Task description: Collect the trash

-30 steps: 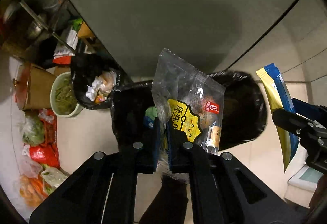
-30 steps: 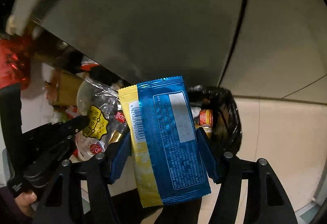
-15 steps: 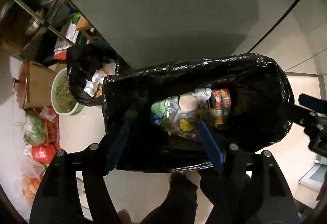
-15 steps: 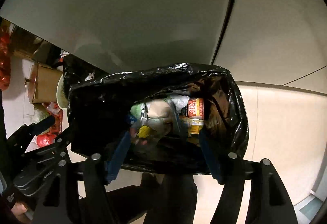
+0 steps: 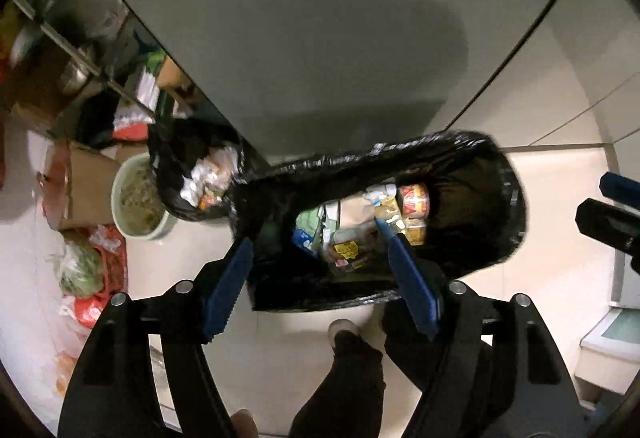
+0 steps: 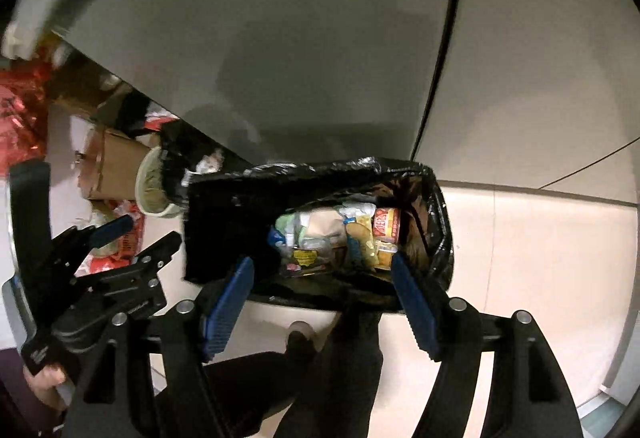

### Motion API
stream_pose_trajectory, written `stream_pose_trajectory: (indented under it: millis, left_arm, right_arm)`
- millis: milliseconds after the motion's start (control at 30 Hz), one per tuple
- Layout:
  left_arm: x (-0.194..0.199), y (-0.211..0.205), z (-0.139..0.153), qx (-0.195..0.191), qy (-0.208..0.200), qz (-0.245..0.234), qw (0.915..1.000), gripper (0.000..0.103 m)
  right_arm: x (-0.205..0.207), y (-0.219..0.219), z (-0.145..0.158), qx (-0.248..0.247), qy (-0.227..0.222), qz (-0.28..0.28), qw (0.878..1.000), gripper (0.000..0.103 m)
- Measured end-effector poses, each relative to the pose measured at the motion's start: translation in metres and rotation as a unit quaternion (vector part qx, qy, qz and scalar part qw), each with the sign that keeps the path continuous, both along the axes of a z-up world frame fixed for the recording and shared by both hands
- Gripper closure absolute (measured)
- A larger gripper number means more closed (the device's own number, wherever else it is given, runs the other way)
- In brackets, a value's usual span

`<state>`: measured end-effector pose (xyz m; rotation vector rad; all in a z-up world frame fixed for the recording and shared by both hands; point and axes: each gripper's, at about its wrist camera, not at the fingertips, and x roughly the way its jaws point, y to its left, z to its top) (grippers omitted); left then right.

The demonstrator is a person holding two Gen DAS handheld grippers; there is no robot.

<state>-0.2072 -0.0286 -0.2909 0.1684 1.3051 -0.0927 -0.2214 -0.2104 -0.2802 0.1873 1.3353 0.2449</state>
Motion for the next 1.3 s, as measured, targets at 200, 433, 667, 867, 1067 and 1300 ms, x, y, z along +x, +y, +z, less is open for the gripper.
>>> stream_pose_trajectory:
  millis: [200, 433, 667, 867, 1067, 1300]
  left_arm:
    - [-0.010, 0.008, 0.111, -0.025, -0.050, -0.005, 0.9984, 0.032]
    - [0.012, 0.017, 0.225, -0.046, -0.127, 0.030, 0.9903, 0.016]
    - [0.069, 0.011, 0.307, -0.075, -0.215, 0.051, 0.9724, 0.015]
    - [0.135, -0.007, 0.331, -0.070, -0.239, 0.057, 0.9667, 0.015]
    - [0.186, -0.014, 0.321, -0.060, -0.233, 0.083, 0.9671, 0.015]
    - [0.219, -0.008, 0.306, -0.043, -0.223, 0.084, 0.9702, 0.015]
  right_arm:
    - [-0.018, 0.004, 0.115, 0.010, -0.055, 0.029, 0.998, 0.025]
    - [0.003, 0.005, 0.236, 0.012, -0.152, 0.038, 0.988, 0.012]
    - [0.068, 0.003, 0.318, 0.005, -0.246, 0.040, 0.968, 0.005]
    - [0.133, -0.007, 0.341, -0.013, -0.288, 0.020, 0.957, 0.005]
    - [0.195, -0.026, 0.325, -0.046, -0.286, -0.034, 0.957, 0.005]
    - [0.230, -0.026, 0.307, -0.076, -0.281, -0.077, 0.954, 0.005]
